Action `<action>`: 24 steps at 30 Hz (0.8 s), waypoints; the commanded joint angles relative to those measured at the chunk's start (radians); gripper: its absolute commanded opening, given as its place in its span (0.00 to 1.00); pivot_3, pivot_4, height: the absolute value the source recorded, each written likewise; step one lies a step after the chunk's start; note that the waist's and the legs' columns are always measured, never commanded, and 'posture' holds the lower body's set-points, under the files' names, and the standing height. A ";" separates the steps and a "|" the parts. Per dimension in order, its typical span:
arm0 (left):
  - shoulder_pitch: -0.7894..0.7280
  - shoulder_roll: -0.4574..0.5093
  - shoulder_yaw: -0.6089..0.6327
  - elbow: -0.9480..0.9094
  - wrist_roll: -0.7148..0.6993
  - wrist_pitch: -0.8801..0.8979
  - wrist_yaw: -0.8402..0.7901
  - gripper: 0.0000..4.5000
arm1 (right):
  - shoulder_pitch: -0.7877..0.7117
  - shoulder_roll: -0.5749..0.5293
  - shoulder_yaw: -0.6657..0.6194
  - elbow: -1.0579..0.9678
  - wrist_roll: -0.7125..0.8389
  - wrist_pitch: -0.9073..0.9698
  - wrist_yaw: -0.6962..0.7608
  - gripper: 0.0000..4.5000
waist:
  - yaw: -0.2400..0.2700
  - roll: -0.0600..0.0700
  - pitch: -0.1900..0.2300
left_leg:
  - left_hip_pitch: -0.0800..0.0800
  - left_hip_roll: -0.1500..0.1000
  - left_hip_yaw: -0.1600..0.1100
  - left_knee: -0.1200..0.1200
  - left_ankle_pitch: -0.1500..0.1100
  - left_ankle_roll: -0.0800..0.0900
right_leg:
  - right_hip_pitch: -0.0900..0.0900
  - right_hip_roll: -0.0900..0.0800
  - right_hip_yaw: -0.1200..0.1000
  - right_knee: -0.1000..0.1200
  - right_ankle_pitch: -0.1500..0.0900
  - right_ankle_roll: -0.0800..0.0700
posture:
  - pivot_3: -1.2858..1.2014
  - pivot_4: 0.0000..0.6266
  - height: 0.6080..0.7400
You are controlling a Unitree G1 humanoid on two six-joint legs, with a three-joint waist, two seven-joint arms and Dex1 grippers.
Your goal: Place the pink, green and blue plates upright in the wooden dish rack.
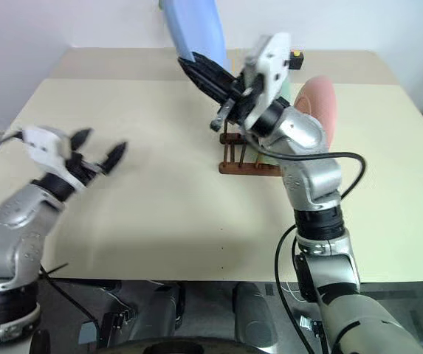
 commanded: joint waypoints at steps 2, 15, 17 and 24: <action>0.055 0.030 -0.159 -0.080 0.016 -0.018 -0.102 1.00 | 0.023 -0.044 -0.146 -0.113 0.321 0.248 -0.077 0.00 | 0.003 0.001 0.000 | 0.000 0.000 0.000 0.000 0.000 0.000 | 0.000 0.000 0.000 0.000 -0.001 -0.002 | 0.52 0.24 0.92; 0.034 -0.017 -0.261 -0.043 0.010 -0.047 -0.159 1.00 | 0.056 -0.040 -0.286 -0.072 0.656 0.454 -0.408 0.00 | 0.004 0.001 0.000 | 0.000 0.001 0.001 0.000 0.000 0.000 | -0.002 0.001 0.001 0.000 -0.001 -0.002 | 0.52 0.24 0.92; 0.033 -0.024 -0.264 -0.042 0.016 -0.048 -0.159 1.00 | 0.051 -0.043 -0.289 -0.043 0.657 0.465 -0.444 0.00 | 0.004 0.001 0.000 | 0.000 0.001 0.001 0.000 0.000 0.000 | -0.002 0.001 0.001 0.000 -0.001 -0.002 | 0.52 0.24 0.92; 0.031 -0.030 -0.269 -0.044 0.025 -0.052 -0.152 1.00 | 0.043 -0.052 -0.298 0.011 0.669 0.489 -0.502 0.00 | 0.004 0.002 0.000 | 0.000 0.001 0.001 -0.001 0.000 0.001 | -0.002 0.001 0.001 0.000 -0.001 -0.002 | 0.52 0.24 0.92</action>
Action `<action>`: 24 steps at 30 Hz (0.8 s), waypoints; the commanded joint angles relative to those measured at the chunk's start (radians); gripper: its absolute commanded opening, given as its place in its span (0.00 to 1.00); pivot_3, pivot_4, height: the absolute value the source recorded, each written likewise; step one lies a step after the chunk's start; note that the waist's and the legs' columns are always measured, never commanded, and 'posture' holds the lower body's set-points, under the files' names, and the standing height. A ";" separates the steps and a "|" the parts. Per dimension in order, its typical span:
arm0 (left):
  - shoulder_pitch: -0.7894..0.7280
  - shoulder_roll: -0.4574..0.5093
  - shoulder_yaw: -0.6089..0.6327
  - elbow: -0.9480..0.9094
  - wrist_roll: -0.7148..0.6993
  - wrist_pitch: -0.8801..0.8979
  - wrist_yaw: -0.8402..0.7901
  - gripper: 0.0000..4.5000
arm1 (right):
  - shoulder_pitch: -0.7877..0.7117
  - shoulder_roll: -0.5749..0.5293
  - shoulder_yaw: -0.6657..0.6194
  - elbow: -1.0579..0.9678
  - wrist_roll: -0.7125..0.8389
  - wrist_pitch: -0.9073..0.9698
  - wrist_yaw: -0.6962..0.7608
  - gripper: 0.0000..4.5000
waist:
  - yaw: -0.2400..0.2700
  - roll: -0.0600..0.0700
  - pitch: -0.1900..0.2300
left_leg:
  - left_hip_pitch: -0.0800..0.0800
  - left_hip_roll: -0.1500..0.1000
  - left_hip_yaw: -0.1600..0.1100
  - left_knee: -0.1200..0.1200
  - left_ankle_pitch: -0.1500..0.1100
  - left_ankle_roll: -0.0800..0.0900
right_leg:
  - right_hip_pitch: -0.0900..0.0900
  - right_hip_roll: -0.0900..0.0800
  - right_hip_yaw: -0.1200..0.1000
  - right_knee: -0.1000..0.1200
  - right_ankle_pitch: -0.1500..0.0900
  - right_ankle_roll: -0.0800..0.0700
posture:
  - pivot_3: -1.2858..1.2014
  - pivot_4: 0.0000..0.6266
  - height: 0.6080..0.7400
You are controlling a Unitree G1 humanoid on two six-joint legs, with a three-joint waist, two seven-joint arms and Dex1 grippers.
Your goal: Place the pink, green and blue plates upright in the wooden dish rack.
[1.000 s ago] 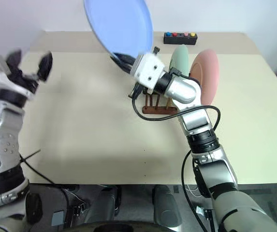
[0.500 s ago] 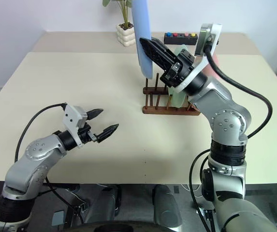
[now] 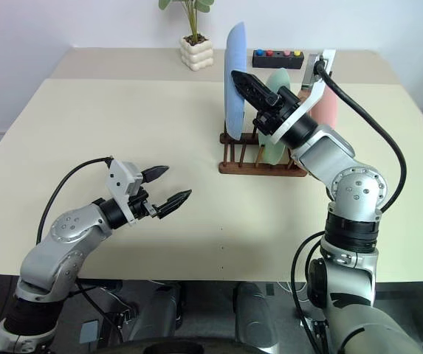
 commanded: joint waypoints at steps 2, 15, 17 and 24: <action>-0.009 -0.007 0.000 -0.022 0.006 -0.021 0.002 1.00 | -0.032 -0.004 -0.036 0.018 0.033 -0.002 -0.038 0.00 | 0.000 0.000 0.000 | 0.000 0.000 0.000 0.000 0.000 0.000 | 0.000 0.000 0.000 0.000 0.000 0.000 | 0.52 0.24 0.92; -0.021 -0.012 0.005 -0.016 0.012 -0.022 0.007 1.00 | -0.021 -0.006 -0.040 0.014 0.068 0.003 -0.063 0.52 | 0.000 0.000 0.000 | 0.000 0.000 0.000 0.000 0.000 0.000 | 0.000 0.000 0.000 0.000 0.000 0.000 | 0.52 0.24 0.92; -0.022 -0.013 0.005 -0.016 0.012 -0.022 0.007 1.00 | -0.022 -0.009 -0.037 0.011 0.061 0.000 -0.058 0.74 | 0.000 0.000 0.000 | 0.000 0.000 0.000 0.000 0.000 0.000 | 0.000 0.000 0.000 0.000 0.000 0.000 | 0.52 0.24 0.92; -0.024 -0.012 0.007 -0.014 0.011 -0.022 0.008 1.00 | -0.037 -0.038 -0.007 -0.010 -0.034 -0.034 0.007 0.85 | 0.000 0.000 0.000 | 0.000 0.000 0.000 0.000 0.000 0.000 | 0.000 0.000 0.000 0.000 0.000 0.000 | 0.52 0.24 0.92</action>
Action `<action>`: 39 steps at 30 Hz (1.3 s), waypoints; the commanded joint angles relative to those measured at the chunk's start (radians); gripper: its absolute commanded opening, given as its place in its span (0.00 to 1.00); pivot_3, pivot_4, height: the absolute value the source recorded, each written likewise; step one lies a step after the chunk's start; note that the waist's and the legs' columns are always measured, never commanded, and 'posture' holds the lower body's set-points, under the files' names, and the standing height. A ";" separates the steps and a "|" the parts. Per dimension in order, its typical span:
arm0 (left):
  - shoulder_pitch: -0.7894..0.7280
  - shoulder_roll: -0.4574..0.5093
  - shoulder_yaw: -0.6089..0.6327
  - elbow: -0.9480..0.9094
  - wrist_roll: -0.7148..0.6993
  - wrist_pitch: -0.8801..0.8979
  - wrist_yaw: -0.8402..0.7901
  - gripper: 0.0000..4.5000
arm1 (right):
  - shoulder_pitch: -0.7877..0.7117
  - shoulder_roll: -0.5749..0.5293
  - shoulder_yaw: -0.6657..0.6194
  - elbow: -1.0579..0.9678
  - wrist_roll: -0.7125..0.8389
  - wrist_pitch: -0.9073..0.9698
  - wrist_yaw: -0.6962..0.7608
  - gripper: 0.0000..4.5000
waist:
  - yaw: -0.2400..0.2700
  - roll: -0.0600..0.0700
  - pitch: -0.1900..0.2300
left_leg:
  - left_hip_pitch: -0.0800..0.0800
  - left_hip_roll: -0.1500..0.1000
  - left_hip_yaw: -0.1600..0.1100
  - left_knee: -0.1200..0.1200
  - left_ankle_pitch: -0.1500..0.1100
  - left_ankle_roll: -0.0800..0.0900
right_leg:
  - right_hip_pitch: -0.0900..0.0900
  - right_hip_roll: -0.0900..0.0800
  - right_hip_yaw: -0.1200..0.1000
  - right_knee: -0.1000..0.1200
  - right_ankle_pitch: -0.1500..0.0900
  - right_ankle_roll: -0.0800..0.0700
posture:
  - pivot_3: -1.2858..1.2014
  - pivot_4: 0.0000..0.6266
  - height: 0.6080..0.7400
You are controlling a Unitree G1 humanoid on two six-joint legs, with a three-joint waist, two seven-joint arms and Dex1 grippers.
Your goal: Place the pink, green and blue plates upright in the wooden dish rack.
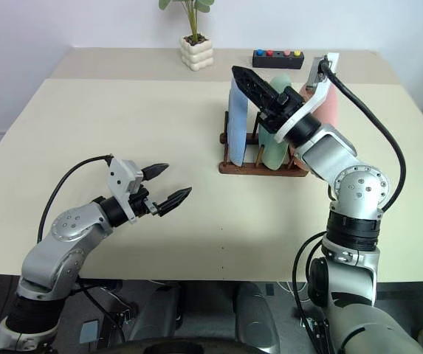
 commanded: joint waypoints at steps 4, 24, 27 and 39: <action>-0.010 -0.006 0.007 -0.021 0.001 -0.019 0.004 1.00 | -0.038 -0.059 0.024 -0.060 -0.091 -0.027 0.078 0.85 | 0.000 0.000 0.000 | 0.000 0.000 0.000 0.000 0.000 0.000 | 0.000 0.000 0.000 0.000 0.000 0.000 | 0.52 0.24 0.92; -0.036 -0.014 0.066 0.082 0.056 -0.116 0.035 1.00 | 0.181 -0.537 -0.225 0.047 -0.390 -0.296 0.708 0.85 | 0.010 0.000 0.000 | -0.001 0.000 0.001 0.000 -0.001 0.001 | 0.002 -0.001 0.000 -0.004 -0.001 -0.001 | 0.52 0.24 0.92; -0.040 -0.014 0.063 0.122 0.070 -0.138 0.027 1.00 | 0.332 -0.557 -0.307 0.097 -0.408 -0.307 0.790 0.85 | 0.003 0.002 -0.001 | 0.001 0.000 0.004 0.000 -0.001 0.001 | 0.001 -0.001 0.002 -0.003 0.000 0.000 | 0.52 0.24 0.92; -0.046 -0.062 0.054 0.269 0.125 -0.218 0.040 1.00 | 0.575 -0.346 -0.245 0.369 -0.654 -0.545 0.755 0.85 | -0.002 0.002 -0.002 | 0.003 0.000 0.006 0.002 -0.001 0.002 | 0.002 0.000 0.005 -0.003 -0.001 0.000 | 0.52 0.24 0.92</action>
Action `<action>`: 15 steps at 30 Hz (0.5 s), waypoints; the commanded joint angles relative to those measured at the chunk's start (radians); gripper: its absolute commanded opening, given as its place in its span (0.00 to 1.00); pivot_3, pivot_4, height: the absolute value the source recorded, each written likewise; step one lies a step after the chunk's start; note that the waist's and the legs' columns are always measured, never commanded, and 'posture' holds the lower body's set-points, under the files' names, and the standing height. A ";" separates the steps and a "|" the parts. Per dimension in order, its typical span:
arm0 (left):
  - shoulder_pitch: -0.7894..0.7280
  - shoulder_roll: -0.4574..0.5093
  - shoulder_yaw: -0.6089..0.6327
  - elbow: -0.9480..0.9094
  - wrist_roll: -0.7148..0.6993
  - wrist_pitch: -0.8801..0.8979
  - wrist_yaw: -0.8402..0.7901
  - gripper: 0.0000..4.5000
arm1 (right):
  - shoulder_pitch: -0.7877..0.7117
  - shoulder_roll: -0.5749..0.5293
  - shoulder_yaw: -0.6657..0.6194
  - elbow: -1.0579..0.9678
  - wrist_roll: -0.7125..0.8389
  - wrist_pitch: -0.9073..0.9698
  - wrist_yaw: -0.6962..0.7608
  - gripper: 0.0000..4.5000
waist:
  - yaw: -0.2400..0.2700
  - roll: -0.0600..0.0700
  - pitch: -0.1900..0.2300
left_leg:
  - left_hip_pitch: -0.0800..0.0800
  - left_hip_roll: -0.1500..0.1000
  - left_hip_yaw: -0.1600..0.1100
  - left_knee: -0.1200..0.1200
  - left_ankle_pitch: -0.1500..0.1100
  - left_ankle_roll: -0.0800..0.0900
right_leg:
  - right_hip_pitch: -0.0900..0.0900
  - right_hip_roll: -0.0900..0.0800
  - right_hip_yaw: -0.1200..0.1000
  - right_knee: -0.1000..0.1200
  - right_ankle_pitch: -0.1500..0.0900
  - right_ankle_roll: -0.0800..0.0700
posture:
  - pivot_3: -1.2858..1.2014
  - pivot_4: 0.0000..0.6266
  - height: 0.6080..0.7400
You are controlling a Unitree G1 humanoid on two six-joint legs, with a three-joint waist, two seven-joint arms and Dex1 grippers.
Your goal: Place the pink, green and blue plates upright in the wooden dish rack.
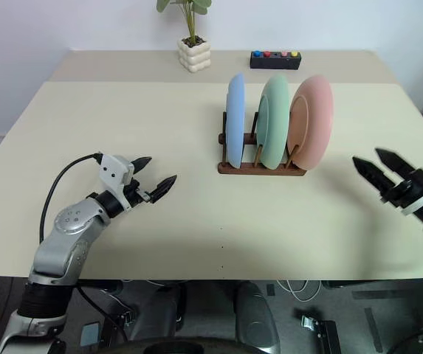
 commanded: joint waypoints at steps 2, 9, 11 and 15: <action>0.001 -0.014 -0.003 0.024 0.019 -0.040 0.004 1.00 | -0.029 0.041 0.052 0.090 -0.086 -0.113 -0.012 0.85 | 0.002 0.002 0.001 | 0.000 0.000 0.000 0.000 0.000 0.000 | 0.000 0.000 0.000 0.000 0.000 0.000 | 0.52 0.24 0.92; 0.058 0.014 0.012 0.009 0.015 -0.035 -0.028 1.00 | -0.119 0.064 0.107 0.206 -0.152 -0.223 -0.018 0.85 | 0.002 0.002 0.001 | 0.000 0.000 0.000 0.000 0.000 0.000 | 0.000 0.000 0.000 0.000 0.000 0.000 | 0.52 0.24 0.92; 0.061 0.013 0.013 0.002 0.014 -0.030 -0.025 1.00 | -0.135 0.067 0.126 0.227 -0.169 -0.244 -0.008 0.85 | 0.003 0.002 0.001 | 0.000 0.000 0.000 0.001 0.000 0.000 | 0.000 0.000 0.000 0.000 0.000 0.000 | 0.52 0.24 0.92; 0.072 0.007 0.016 -0.004 0.012 -0.027 -0.015 1.00 | -0.162 0.068 0.141 0.267 -0.182 -0.271 -0.007 0.85 | 0.004 0.002 0.000 | 0.000 0.000 0.000 0.000 0.000 0.000 | 0.000 0.000 0.000 0.000 0.000 0.001 | 0.52 0.24 0.92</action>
